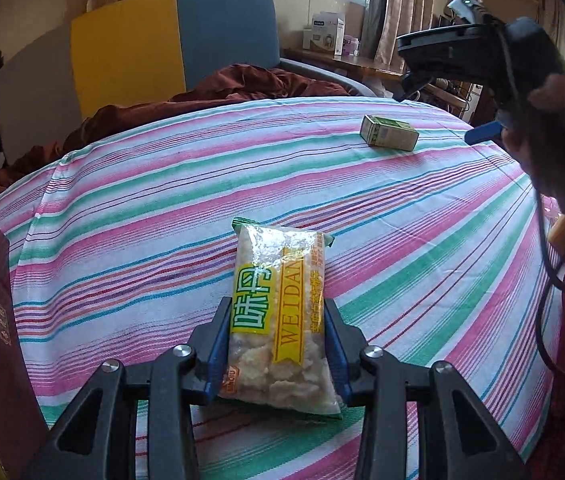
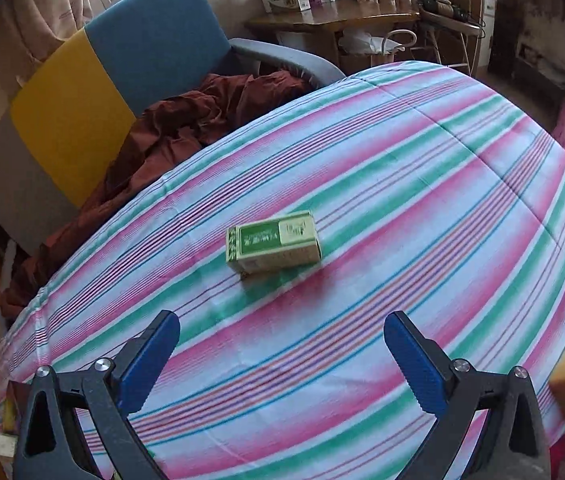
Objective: Organize objects
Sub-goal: 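Lift the WEIDAN bag with the left gripper while the right gripper grasps the green box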
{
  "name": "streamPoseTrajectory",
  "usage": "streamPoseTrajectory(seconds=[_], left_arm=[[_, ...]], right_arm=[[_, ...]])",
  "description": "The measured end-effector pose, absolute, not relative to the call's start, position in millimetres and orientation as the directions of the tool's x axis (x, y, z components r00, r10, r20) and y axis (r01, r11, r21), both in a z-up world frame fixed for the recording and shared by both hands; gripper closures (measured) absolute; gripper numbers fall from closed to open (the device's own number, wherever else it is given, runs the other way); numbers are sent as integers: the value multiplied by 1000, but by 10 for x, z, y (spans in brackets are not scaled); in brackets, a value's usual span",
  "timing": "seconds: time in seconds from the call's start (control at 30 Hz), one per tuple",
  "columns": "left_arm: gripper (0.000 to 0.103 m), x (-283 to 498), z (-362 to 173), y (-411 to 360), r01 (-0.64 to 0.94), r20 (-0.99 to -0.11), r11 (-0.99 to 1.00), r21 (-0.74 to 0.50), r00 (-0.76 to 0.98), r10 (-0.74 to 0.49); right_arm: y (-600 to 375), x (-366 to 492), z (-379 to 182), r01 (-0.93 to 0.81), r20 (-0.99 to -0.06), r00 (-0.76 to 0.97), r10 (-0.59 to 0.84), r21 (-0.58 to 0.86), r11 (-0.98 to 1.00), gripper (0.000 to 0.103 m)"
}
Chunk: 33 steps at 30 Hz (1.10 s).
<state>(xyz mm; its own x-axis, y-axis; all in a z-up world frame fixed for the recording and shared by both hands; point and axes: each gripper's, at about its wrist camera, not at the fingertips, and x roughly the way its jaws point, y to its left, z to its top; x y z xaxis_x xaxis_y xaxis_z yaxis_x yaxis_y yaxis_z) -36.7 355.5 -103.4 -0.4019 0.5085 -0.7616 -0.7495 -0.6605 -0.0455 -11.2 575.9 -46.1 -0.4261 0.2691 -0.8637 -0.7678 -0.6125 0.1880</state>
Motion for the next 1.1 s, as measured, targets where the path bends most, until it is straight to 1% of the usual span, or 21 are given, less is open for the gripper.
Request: streamPoseTrajectory(seconds=[0.07,0.17,0.27,0.37,0.4,0.43,0.47,0.63,0.83,0.93,1.0,1.1], left_arm=[[60,-370,-1042,3553,-750,-760,-660,-50,-401,513],[60,-388,-1051,3556,-750,-758,-659,-64,-393,521],[60,-392,-1057,3551,-750,-756,-658,-66,-392,524],[60,-390,-1064,3551,-751,-754,-657,-66,-394,525],[60,-390,-1066,3545,-752,-754,-656,-67,-393,527],[60,-391,-1069,3543,-752,-753,-656,-67,-393,528],[60,-392,-1071,3541,-752,-752,-656,-66,-395,528],[59,-385,-1071,3548,-755,-750,-653,-59,-398,528],[59,-381,-1070,3548,-755,-750,-653,-59,-399,528],[59,-385,-1070,3543,-756,-750,-652,-62,-396,529],[60,-397,-1065,3536,-755,-753,-651,-74,-385,533],[61,-388,-1048,3531,-754,-762,-653,-72,-381,523]], right_arm=[[5857,-265,-504,-778,-865,-401,301,148,-611,0],[5959,-447,-556,-775,-870,-387,306,126,-620,0],[5997,-601,-626,-769,-879,-342,331,59,-636,0],[6012,-726,-772,-741,-902,-302,309,18,-671,2],[5993,-746,-818,-731,-906,-273,323,-23,-682,18],[5970,-743,-843,-729,-906,-248,343,-59,-682,32],[5937,-718,-839,-724,-901,-259,349,-58,-687,32],[5597,-537,-802,-668,-903,-335,268,28,-743,32],[4938,-256,-789,-586,-917,-366,159,95,-805,32],[4700,-95,-781,-573,-912,-391,125,135,-809,32],[4599,-20,-792,-568,-907,-395,148,114,-815,32],[4498,-59,-849,-535,-908,-372,195,38,-844,31]])
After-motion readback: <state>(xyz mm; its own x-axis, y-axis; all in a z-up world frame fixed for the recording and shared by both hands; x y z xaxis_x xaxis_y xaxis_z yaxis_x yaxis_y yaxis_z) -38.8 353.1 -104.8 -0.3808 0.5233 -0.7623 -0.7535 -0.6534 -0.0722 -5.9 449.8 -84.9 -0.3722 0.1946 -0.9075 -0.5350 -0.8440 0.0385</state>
